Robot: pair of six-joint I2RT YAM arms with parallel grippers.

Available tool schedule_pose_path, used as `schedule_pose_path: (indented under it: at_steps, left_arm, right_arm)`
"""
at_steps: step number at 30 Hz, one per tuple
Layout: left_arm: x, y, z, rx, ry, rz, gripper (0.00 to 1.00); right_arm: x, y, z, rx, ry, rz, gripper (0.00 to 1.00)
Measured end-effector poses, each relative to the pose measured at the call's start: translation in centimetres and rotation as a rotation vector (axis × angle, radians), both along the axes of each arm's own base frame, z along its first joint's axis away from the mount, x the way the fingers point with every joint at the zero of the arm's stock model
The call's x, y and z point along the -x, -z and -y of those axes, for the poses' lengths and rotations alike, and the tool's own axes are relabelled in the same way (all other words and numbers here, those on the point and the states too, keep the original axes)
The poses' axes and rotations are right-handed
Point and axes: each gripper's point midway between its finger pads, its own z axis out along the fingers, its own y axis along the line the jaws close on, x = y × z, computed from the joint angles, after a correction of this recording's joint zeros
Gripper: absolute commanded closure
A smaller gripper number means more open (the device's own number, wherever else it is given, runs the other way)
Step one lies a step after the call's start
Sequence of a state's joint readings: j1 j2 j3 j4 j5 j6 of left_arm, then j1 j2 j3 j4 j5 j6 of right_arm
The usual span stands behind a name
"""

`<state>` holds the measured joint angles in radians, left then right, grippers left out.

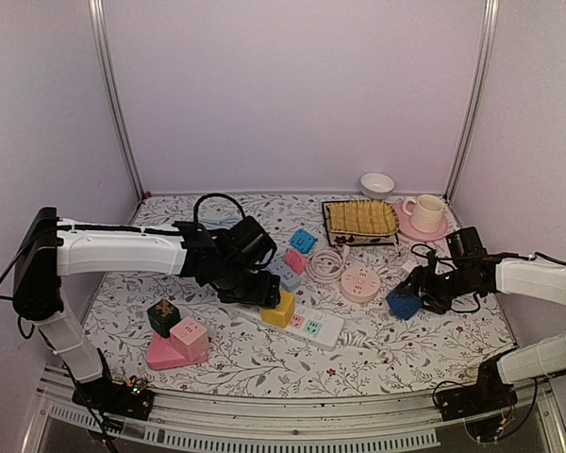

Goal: Pull the plug off the socket

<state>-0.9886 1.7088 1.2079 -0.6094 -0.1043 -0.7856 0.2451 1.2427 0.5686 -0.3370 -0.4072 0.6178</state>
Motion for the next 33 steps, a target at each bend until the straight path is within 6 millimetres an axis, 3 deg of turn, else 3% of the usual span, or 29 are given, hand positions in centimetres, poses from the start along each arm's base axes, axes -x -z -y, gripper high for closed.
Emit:
schedule_pose_path:
  at_steps: [8,16,24,29,33]
  left_arm:
    - [-0.1,-0.1,-0.2,-0.015,0.004,0.008,0.21]
    - [0.2,-0.2,-0.6,-0.039,0.019,0.003,0.21]
    - [0.4,-0.2,-0.9,-0.052,0.027,-0.001,0.20]
    - [0.3,-0.3,-1.0,-0.053,0.027,-0.001,0.21]
    - [0.3,-0.4,-1.5,-0.057,0.017,-0.006,0.20]
  right_arm:
    - [-0.3,0.3,1.1,0.031,0.042,-0.008,0.14]
    - [-1.8,-1.0,2.6,0.117,0.092,0.025,0.14]
    - [-1.9,-1.5,3.4,0.165,0.103,0.035,0.17]
    - [-2.6,-3.2,2.9,0.172,0.066,0.086,0.16]
    - [-3.3,-5.4,0.9,0.174,-0.013,0.166,0.15]
